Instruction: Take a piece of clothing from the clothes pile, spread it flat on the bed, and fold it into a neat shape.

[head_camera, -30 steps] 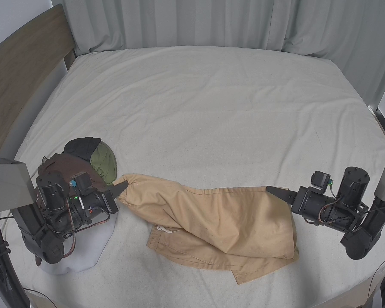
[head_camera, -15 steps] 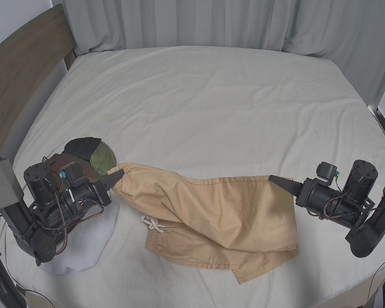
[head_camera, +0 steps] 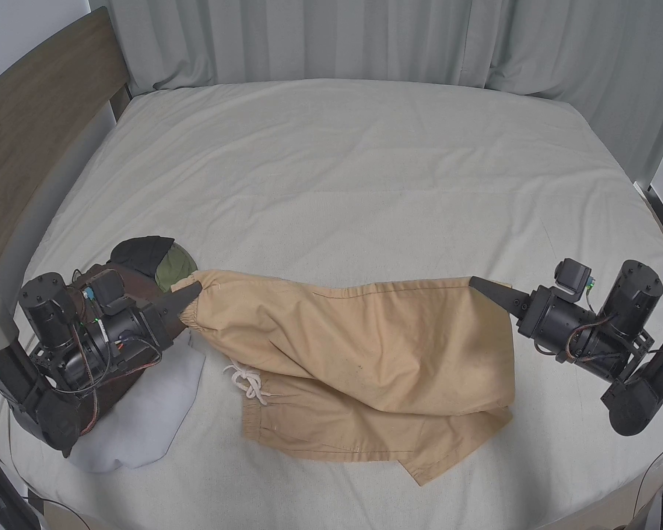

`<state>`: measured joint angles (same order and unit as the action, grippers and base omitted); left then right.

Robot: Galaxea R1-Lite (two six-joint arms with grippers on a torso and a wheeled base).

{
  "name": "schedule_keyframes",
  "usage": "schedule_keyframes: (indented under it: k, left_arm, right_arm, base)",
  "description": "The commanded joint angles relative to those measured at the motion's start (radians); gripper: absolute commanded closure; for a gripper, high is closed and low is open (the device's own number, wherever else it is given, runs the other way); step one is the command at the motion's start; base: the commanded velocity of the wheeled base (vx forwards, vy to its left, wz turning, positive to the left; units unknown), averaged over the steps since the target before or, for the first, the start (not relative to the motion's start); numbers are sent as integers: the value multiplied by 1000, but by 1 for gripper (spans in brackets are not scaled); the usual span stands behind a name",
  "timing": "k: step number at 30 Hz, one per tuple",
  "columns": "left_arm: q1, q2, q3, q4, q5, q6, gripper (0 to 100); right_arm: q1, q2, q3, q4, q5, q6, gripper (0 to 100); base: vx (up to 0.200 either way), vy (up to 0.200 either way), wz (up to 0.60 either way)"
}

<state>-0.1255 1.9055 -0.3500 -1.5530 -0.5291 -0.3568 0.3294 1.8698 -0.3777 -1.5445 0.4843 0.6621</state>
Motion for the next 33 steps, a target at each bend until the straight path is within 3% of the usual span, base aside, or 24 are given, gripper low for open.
schedule_keyframes:
  k: [1, 19, 33]
  left_arm:
    - [20, -29, -1, -1, -17, -16, 100]
    - [63, -46, -7, -1, -46, -42, 100]
    - [38, 0, -57, -1, -34, -19, 100]
  right_arm:
    - [7, -21, -6, 0, 0, 1, 100]
    - [14, -23, -32, 0, -27, 4, 100]
    - [-19, -18, -40, -2, -27, 1, 100]
  base:
    - [0, 0, 0]
    - [0, 0, 0]
    - [0, 0, 0]
